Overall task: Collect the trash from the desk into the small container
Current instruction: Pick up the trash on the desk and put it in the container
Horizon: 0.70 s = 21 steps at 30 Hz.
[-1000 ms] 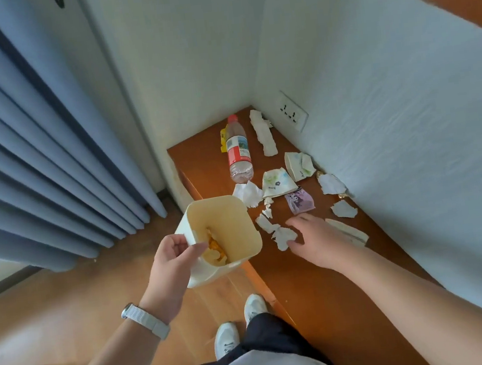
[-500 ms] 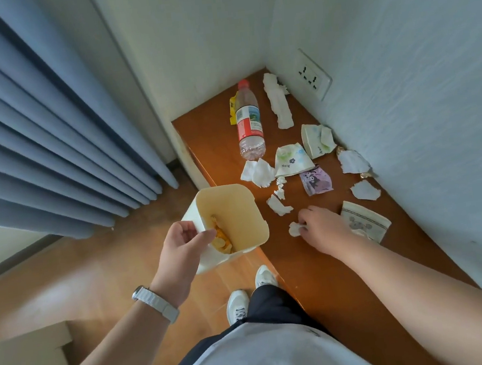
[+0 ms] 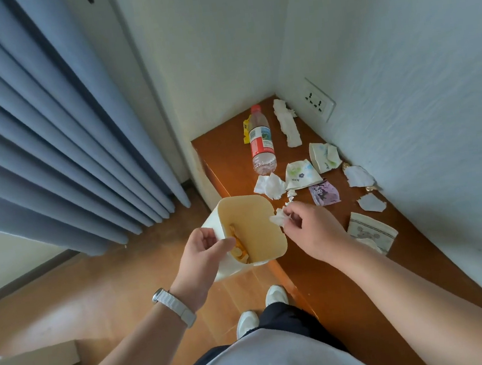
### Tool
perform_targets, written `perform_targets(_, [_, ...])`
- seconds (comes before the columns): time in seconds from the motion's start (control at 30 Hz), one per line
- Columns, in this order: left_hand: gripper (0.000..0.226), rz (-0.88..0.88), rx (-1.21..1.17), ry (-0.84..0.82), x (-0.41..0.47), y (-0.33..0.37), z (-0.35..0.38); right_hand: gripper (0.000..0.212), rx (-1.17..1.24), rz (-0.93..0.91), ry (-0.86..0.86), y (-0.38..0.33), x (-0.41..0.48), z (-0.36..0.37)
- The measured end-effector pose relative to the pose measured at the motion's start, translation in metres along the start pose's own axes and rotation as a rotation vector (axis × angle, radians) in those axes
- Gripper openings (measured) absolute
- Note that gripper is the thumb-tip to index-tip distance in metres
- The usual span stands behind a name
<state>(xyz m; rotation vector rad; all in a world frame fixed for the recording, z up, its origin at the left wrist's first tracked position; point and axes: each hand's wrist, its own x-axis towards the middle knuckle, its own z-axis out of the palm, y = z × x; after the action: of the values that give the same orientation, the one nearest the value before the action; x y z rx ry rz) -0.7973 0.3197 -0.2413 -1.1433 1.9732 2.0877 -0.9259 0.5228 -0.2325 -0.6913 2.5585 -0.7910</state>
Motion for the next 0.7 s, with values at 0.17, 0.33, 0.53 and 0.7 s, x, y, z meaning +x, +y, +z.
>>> perform_targets(0.17, [0.051,0.012,0.022,-0.023,-0.008,0.000,-0.001,0.014,0.016,-0.154,-0.084,-0.035,-0.005,0.019])
perform_targets(0.33, [0.046,0.036,0.006,-0.018,-0.014,-0.004,-0.004,0.038,-0.074,-0.232,-0.224,-0.047,-0.013,0.018])
perform_targets(0.53, [0.050,0.030,-0.063,0.053,-0.013,-0.011,-0.022,0.039,-0.067,-0.192,-0.120,-0.018,-0.006,0.008])
perform_targets(0.7, [0.053,-0.002,-0.092,0.127,-0.012,-0.022,-0.023,0.037,-0.211,0.009,-0.106,0.031,0.015,0.023])
